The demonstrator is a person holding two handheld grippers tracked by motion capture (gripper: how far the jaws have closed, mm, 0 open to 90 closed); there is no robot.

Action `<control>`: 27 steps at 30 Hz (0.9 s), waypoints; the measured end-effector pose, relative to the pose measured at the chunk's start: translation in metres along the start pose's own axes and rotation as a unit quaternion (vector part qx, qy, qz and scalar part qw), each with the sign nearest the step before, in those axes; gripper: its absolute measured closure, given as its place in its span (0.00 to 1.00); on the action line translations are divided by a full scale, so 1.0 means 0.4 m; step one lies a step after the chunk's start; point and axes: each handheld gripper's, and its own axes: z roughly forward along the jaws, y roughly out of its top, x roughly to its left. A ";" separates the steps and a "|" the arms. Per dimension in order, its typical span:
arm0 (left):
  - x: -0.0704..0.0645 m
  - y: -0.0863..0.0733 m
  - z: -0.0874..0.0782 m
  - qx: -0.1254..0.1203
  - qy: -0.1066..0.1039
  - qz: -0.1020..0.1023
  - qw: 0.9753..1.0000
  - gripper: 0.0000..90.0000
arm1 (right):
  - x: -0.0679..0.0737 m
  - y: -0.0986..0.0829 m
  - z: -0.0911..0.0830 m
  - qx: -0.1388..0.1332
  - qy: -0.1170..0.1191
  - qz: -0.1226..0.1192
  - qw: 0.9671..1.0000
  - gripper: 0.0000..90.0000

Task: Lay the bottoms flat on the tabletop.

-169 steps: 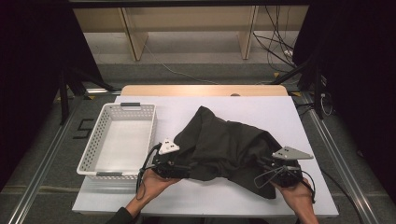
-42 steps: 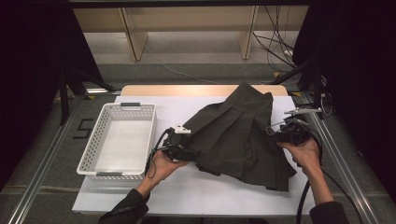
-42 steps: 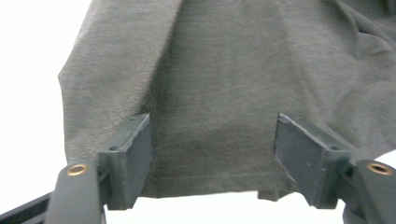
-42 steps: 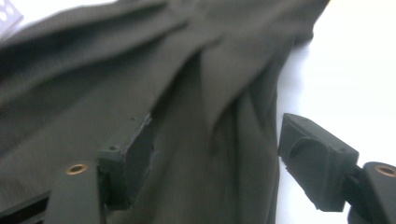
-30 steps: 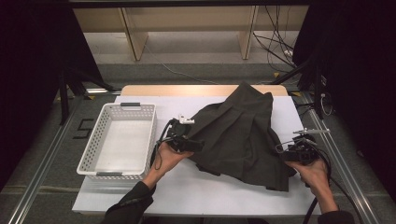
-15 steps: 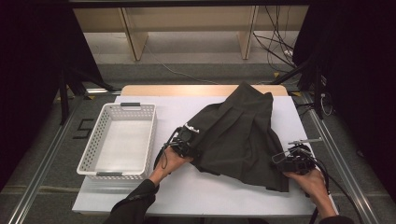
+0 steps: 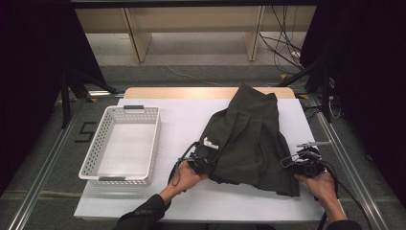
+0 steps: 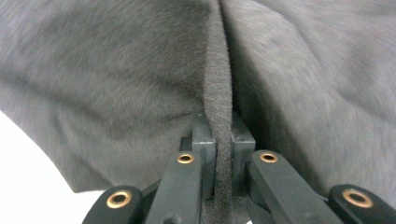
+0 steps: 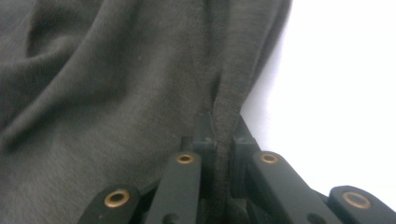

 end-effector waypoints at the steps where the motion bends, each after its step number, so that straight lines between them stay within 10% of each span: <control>1: -0.018 -0.001 0.001 0.001 -0.011 0.005 1.000 0.94 | -0.009 0.001 -0.008 -0.003 -0.007 0.001 1.000 0.96; 6: -0.055 -0.001 0.005 0.004 -0.058 0.006 0.998 0.88 | -0.067 -0.005 -0.041 -0.023 -0.019 0.024 0.999 0.96; 10: -0.020 0.008 -0.033 0.007 -0.102 -0.028 0.994 0.59 | -0.070 -0.012 -0.023 -0.015 -0.037 0.010 0.999 0.86; 17: 0.049 0.017 -0.134 -0.049 0.000 -0.018 0.999 0.38 | -0.083 -0.022 -0.021 -0.015 -0.033 0.025 0.999 0.65; 22: 0.094 -0.006 -0.088 -0.018 0.036 -0.046 0.998 0.25 | -0.085 -0.024 -0.017 -0.011 -0.029 0.033 0.999 0.58; 27: 0.105 -0.031 -0.017 0.004 0.013 -0.048 0.999 0.25 | -0.077 -0.023 -0.014 -0.008 -0.033 0.023 0.999 0.55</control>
